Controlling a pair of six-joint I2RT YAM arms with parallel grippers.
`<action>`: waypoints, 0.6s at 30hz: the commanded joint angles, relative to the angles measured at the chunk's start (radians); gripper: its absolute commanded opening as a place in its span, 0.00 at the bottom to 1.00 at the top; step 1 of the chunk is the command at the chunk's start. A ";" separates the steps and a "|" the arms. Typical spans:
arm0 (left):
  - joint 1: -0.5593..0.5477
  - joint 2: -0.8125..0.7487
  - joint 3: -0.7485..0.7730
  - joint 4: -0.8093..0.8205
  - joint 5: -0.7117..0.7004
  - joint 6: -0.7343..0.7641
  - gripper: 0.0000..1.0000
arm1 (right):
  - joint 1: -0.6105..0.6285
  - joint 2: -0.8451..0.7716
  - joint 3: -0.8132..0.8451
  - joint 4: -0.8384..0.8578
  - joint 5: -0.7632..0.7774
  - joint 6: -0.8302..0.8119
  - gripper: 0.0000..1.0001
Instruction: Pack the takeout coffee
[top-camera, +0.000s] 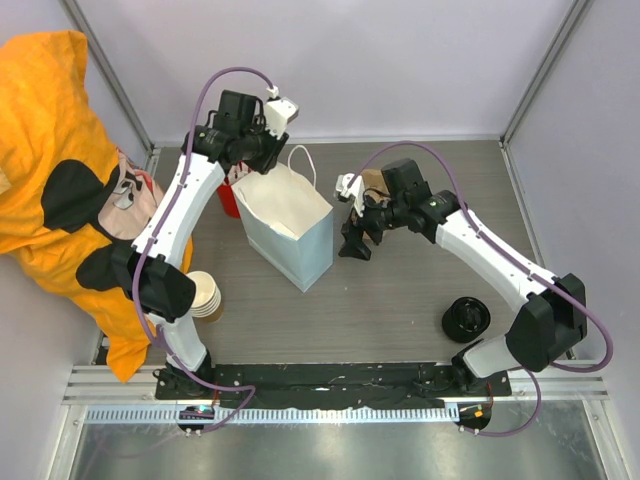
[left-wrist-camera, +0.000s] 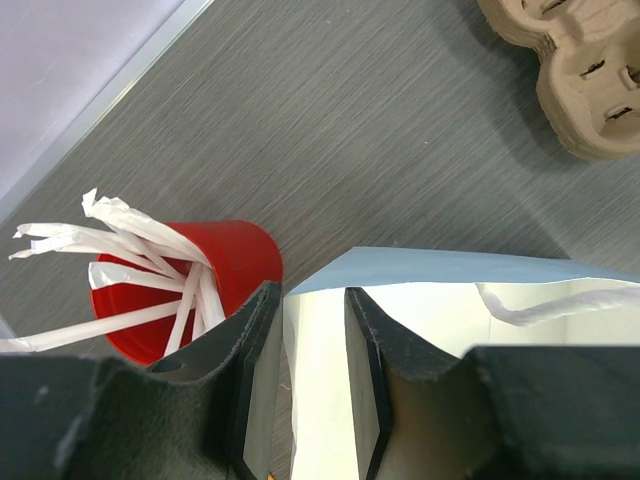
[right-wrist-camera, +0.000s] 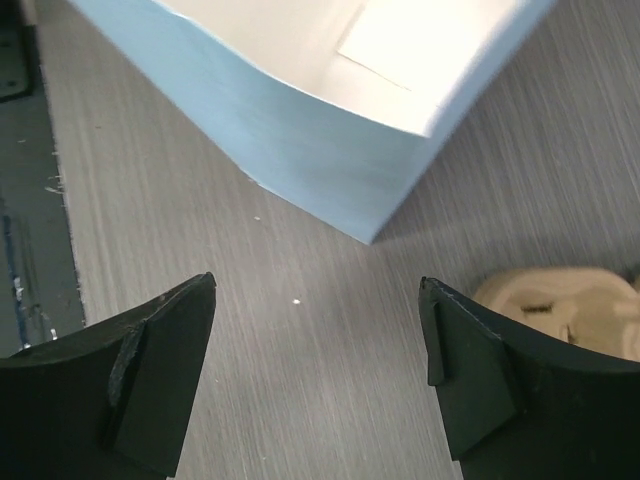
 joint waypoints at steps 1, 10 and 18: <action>-0.004 0.000 0.014 0.004 0.037 -0.004 0.35 | 0.004 0.008 0.026 0.038 -0.237 -0.080 0.88; -0.007 0.026 0.047 -0.031 0.071 -0.007 0.34 | 0.006 0.008 -0.026 0.117 -0.364 -0.018 0.90; -0.033 0.067 0.103 -0.042 0.083 0.000 0.34 | 0.064 -0.007 -0.030 0.049 -0.423 -0.041 0.90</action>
